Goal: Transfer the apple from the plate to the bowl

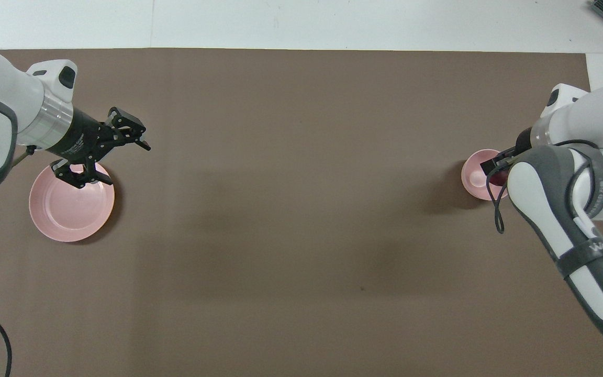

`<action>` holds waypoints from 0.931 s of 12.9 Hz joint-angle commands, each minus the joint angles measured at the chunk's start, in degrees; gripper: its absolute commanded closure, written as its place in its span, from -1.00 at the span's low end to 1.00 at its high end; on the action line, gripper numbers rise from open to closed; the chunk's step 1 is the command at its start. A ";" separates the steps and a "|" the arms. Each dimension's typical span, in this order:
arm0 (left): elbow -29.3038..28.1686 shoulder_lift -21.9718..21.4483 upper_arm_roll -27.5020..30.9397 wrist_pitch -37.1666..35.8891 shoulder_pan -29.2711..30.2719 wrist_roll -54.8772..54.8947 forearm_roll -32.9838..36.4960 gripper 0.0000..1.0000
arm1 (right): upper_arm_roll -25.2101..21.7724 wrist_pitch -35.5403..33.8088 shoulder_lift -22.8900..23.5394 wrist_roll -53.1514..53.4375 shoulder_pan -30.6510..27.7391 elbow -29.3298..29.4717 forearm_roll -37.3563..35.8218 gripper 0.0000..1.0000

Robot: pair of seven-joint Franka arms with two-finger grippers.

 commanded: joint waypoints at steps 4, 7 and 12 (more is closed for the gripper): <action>-0.12 -4.13 1.24 -6.13 4.59 25.28 7.81 -1.00 | 0.57 6.25 3.37 -1.45 0.70 1.38 -8.33 1.00; 0.76 -5.98 1.24 -7.55 6.00 34.61 10.52 -1.00 | 0.57 6.44 4.51 -1.10 1.14 1.02 -9.38 1.00; 11.22 -6.77 0.63 -20.37 4.95 37.01 12.92 -1.00 | 0.48 7.50 5.48 -0.74 1.23 -1.70 -9.38 1.00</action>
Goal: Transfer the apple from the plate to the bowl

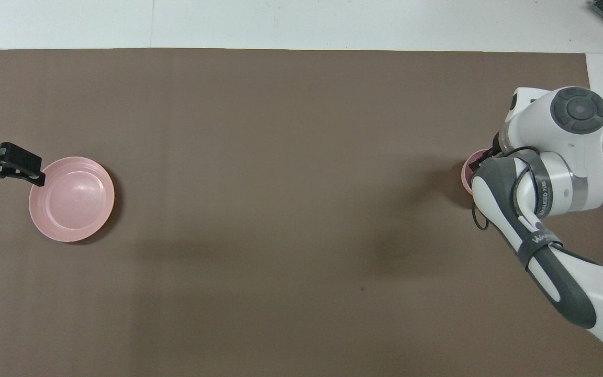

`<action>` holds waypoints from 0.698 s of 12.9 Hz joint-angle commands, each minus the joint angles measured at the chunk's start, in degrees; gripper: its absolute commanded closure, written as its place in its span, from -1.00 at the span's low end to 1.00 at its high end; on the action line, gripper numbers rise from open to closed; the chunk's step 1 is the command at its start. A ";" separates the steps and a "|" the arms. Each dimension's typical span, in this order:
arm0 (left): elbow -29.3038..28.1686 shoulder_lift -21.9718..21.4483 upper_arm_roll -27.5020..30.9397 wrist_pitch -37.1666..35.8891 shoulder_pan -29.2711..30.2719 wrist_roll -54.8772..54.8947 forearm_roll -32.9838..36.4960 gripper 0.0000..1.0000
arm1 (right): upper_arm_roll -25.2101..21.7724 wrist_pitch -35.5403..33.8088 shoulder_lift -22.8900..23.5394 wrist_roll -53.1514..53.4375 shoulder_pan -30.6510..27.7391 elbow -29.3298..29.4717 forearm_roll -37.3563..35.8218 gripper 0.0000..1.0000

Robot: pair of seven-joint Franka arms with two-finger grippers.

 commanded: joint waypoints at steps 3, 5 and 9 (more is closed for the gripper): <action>2.86 -0.32 -0.50 -3.03 -0.35 0.50 -1.54 -1.00 | 0.31 1.53 -0.34 -0.55 -0.40 -2.35 -1.46 1.00; 2.77 -0.76 -0.15 -3.30 0.52 0.41 -1.54 -1.00 | 0.22 1.88 -0.26 -0.46 -0.49 -2.71 -1.46 1.00; 2.68 -0.76 0.11 -3.38 0.44 0.41 -1.54 -1.00 | 0.22 2.68 0.01 -0.37 -0.49 -3.06 -1.46 0.51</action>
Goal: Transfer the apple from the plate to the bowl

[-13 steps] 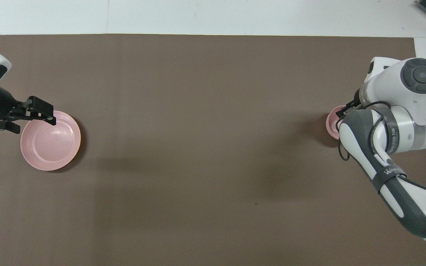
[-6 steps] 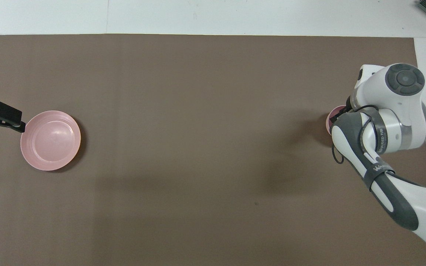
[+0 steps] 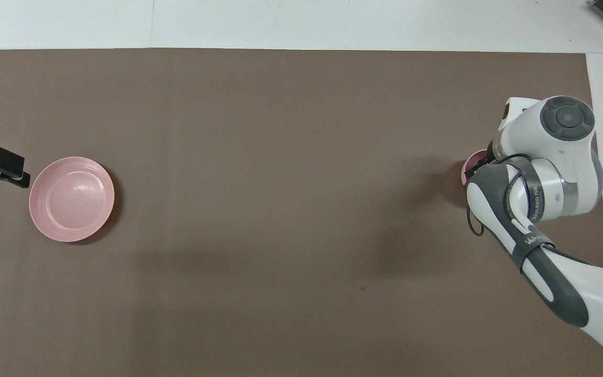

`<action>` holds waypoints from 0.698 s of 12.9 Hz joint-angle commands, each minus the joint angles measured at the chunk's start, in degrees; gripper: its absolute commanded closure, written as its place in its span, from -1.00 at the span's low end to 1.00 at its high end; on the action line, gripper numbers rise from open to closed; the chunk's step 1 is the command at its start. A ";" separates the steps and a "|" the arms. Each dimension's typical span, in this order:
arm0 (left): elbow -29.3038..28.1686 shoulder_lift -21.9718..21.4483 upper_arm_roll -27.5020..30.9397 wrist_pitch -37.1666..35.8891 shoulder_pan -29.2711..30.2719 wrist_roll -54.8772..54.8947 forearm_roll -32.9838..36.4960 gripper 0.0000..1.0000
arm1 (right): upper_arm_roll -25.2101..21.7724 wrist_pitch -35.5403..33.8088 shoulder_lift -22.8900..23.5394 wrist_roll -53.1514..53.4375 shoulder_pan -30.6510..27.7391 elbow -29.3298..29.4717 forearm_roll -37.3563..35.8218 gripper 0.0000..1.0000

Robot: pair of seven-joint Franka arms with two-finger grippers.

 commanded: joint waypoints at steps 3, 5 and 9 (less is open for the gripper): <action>0.40 -0.21 0.02 -1.19 0.09 0.31 -0.86 -1.00 | 0.22 1.56 -0.01 -0.02 -0.49 -0.86 -1.44 0.00; 0.40 -0.30 0.11 -1.54 0.53 0.23 -0.86 -1.00 | 0.22 1.55 -0.01 -0.02 -0.49 -0.86 -1.44 -0.22; -0.04 -0.65 6.13 -1.37 -7.25 0.23 -0.42 -1.00 | 0.22 1.47 -0.01 -0.02 -0.49 -0.86 -1.44 -0.68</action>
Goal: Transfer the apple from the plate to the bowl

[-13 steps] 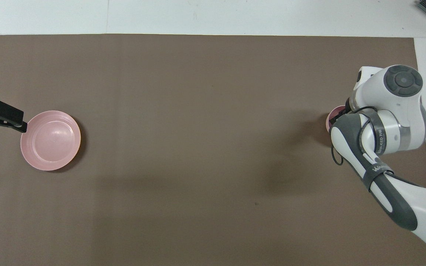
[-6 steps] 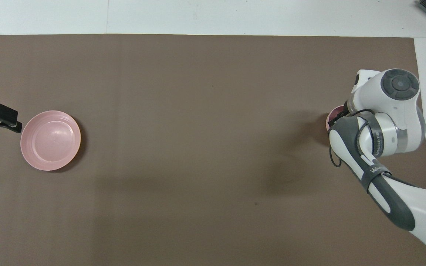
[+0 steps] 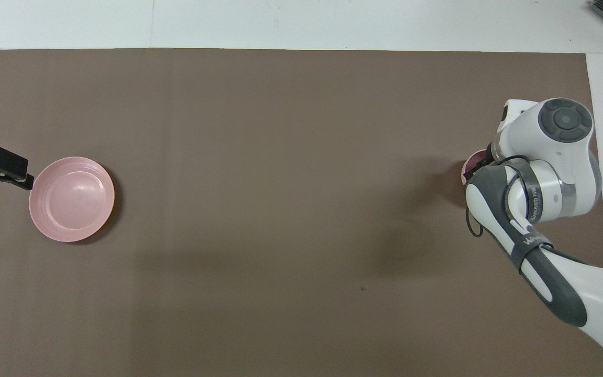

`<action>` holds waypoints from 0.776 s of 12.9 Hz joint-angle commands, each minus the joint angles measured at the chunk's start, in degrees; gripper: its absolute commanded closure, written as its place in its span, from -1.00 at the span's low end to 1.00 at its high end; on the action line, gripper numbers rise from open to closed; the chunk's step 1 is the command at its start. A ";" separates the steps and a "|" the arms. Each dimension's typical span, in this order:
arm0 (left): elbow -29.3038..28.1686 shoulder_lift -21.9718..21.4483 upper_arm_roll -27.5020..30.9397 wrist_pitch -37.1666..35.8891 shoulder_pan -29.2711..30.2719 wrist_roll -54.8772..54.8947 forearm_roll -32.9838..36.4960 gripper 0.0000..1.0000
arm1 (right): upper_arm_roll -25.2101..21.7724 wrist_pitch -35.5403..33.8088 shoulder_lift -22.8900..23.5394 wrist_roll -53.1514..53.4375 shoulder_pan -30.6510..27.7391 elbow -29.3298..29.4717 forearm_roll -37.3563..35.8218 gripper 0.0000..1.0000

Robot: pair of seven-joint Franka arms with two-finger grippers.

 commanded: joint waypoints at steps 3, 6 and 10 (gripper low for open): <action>-1.44 -1.86 13.86 0.13 -13.04 0.40 -0.72 -1.00 | 0.23 1.25 -0.02 -0.02 -0.49 -0.46 -1.35 -0.92; -1.53 -1.87 13.77 0.92 -13.57 0.32 -0.81 -1.00 | 0.31 0.38 -0.11 -0.02 -0.49 0.24 -1.35 -1.00; -1.88 -2.04 13.69 1.18 -13.66 1.36 -0.81 -1.00 | 0.58 -3.04 -3.35 4.26 -0.49 2.17 -0.21 -1.00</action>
